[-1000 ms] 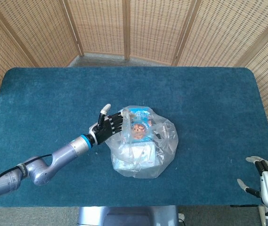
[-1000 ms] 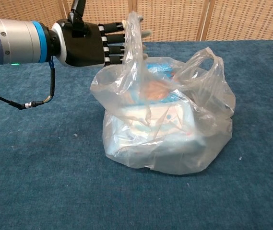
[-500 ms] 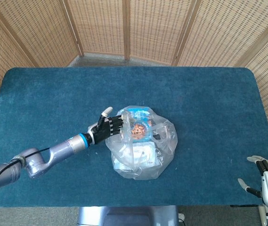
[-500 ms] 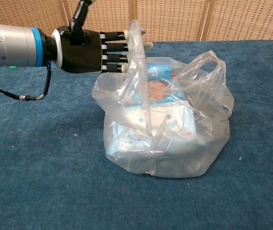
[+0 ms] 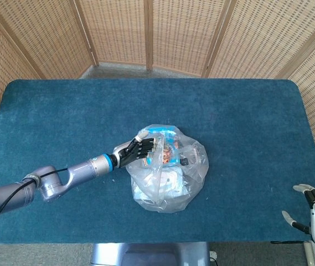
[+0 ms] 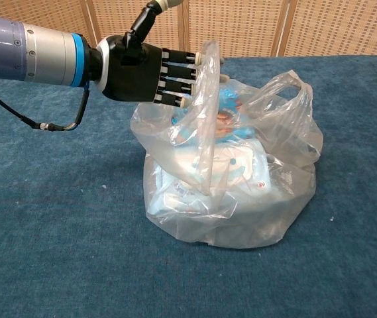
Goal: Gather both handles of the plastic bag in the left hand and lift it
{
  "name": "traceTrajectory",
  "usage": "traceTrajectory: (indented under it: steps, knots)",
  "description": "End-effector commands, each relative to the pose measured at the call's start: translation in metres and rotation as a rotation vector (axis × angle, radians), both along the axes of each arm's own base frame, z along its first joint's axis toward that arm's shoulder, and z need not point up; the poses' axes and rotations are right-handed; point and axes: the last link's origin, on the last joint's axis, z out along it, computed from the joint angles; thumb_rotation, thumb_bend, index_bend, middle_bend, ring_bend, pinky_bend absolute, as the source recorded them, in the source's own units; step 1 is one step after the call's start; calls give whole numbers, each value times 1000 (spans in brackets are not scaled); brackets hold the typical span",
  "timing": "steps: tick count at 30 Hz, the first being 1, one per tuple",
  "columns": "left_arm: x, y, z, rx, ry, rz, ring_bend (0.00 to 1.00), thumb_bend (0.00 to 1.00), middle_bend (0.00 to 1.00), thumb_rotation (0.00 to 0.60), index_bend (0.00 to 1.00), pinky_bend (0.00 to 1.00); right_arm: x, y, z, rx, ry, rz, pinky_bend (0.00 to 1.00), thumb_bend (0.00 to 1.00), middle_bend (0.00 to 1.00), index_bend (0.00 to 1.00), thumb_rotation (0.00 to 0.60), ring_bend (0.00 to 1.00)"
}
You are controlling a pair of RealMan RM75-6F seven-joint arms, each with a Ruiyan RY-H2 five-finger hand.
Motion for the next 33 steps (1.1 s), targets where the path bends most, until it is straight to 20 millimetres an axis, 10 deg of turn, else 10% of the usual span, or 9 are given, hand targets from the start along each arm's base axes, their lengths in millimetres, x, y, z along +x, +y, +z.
traceTrajectory:
  steps: [1,15,33]
  knots:
    - [0,4,-2,32,81,-41,121,189,199,0,207,170,0,0,1,-1,-1,1,227,216,276,281,532,264]
    - [5,5,-3,90,152,-73,105,189,200,0,186,167,-1,2,1,-11,-8,14,227,215,276,281,531,263]
    - [57,4,-16,-74,-258,247,105,190,199,0,186,181,-1,9,5,-33,-15,20,227,215,276,281,533,262]
